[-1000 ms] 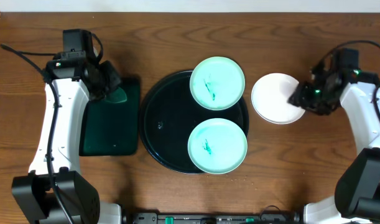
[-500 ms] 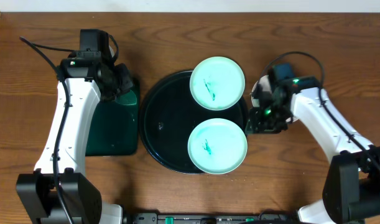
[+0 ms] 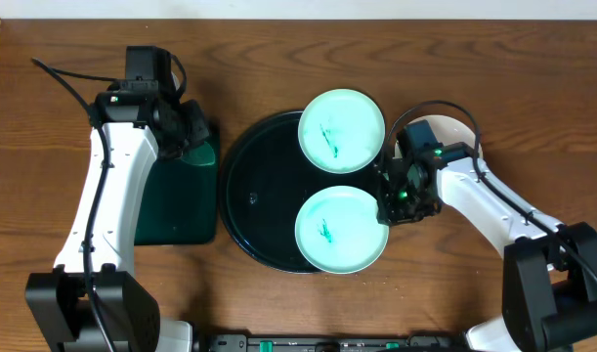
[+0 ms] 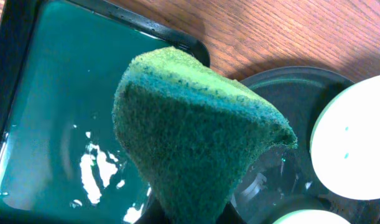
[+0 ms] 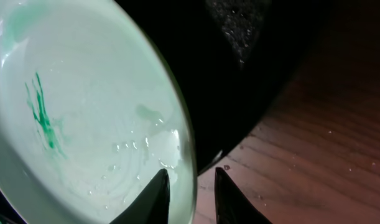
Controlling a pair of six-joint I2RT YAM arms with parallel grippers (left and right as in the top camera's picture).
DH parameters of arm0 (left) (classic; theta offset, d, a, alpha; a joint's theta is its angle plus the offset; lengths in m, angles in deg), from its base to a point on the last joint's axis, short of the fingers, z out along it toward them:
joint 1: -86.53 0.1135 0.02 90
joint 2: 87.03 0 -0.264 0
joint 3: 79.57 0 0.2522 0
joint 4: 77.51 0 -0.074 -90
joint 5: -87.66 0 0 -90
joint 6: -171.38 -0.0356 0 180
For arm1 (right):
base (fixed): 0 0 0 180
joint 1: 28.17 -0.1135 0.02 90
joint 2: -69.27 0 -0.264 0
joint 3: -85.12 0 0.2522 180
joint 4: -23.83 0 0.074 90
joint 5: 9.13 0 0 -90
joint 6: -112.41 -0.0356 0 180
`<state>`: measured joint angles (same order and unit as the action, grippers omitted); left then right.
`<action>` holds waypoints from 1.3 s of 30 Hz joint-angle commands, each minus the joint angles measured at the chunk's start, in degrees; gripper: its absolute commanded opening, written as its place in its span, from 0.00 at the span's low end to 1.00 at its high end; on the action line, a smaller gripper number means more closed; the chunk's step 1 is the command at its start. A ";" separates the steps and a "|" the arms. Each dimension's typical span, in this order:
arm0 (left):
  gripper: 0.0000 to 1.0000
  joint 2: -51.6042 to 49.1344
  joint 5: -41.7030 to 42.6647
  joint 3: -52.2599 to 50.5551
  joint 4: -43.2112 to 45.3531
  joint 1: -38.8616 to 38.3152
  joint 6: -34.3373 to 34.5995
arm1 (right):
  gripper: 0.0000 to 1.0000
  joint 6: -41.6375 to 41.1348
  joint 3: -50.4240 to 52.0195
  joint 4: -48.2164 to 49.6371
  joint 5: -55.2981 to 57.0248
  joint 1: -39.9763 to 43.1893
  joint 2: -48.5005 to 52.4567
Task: Clean dirty plates on tray and stack at the side
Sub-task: 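Grasp lower green plate rim with right gripper and drag it left, then move sponge with left gripper onto the green plate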
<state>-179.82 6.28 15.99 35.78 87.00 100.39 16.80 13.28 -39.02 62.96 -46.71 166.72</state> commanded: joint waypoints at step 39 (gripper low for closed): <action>0.07 -0.81 -0.33 -1.11 -0.59 -2.91 -1.18 | 0.07 -20.41 -16.13 21.27 6.69 -17.40 16.68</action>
<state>-179.87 6.28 15.20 35.19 85.23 100.37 -5.60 0.14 -15.89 71.22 -64.02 181.97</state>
